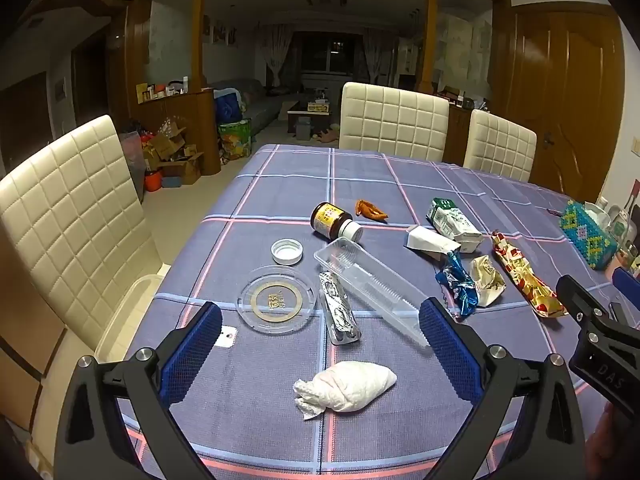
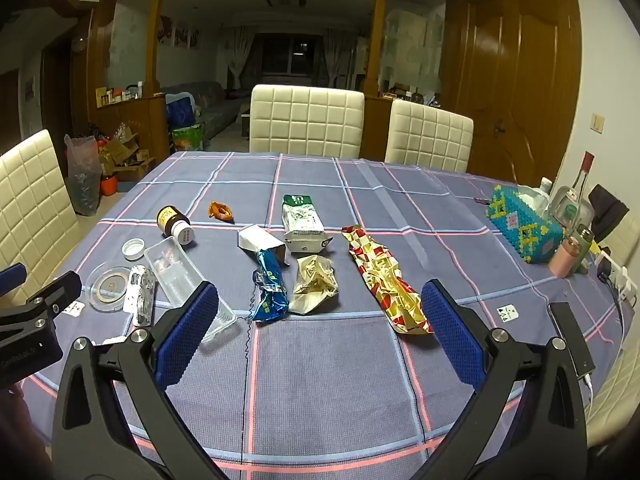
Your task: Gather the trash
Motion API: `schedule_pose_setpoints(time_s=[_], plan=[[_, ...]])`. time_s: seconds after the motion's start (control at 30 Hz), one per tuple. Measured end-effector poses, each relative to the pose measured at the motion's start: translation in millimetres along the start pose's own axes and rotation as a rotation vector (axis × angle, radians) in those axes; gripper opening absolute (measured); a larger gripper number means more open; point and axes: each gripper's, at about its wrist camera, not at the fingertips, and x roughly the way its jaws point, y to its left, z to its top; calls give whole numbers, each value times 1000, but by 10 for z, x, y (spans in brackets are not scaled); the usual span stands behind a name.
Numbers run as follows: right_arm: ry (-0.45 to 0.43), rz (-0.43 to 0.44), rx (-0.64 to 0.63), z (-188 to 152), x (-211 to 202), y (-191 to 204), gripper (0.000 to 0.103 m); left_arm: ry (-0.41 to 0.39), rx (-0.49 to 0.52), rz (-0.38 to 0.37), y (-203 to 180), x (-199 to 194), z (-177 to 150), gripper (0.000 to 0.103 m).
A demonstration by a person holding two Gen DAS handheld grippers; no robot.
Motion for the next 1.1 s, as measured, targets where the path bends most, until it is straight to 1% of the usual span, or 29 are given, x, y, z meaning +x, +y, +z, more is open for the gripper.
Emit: schedule_pose_setpoints(time_s=[1.1], plan=[[0, 0, 0, 9, -7, 0, 100, -14, 2, -1, -5, -30, 3, 97]])
